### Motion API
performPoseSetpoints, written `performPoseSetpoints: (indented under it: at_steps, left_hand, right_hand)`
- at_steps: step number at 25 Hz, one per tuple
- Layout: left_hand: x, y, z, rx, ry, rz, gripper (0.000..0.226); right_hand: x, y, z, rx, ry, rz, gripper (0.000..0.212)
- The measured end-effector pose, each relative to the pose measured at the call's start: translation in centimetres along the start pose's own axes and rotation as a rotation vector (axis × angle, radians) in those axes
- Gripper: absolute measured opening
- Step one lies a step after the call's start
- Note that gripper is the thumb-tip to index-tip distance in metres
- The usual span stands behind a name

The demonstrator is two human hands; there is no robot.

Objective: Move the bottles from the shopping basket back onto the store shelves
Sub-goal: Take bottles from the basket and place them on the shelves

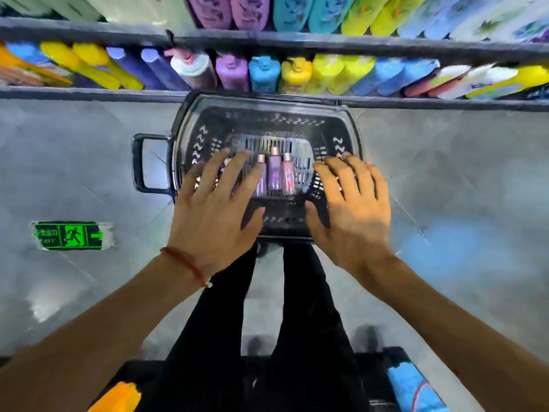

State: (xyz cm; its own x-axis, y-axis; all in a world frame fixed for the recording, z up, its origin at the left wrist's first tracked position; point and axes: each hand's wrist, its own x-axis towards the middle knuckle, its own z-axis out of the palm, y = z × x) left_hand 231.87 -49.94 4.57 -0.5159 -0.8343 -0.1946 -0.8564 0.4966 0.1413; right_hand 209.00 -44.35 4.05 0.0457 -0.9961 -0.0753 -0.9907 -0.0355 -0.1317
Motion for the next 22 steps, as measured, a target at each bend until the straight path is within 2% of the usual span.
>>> performPoseSetpoints:
  at_steps: [11, 16, 19, 22]
  left_hand:
    - [3.7, -5.4, 24.5, -0.077, -0.044, -0.050, 0.054]
    - [5.5, -8.1, 33.1, -0.085, -0.047, -0.037, 0.050]
    - [5.9, -8.9, 36.2, -0.091, -0.067, -0.036, 0.047]
    - [5.7, -9.5, 37.7, -0.083, -0.078, -0.052, 0.046]
  right_hand:
    - [2.2, 0.4, 25.3, 0.081, -0.177, -0.013, 0.056]
    - [4.0, 1.0, 35.2, 0.105, -0.207, -0.044, 0.054]
    - [5.4, 1.7, 40.3, 0.224, -0.334, 0.037, 0.055]
    - [6.6, 2.2, 44.9, 0.383, -0.506, 0.194, 0.059]
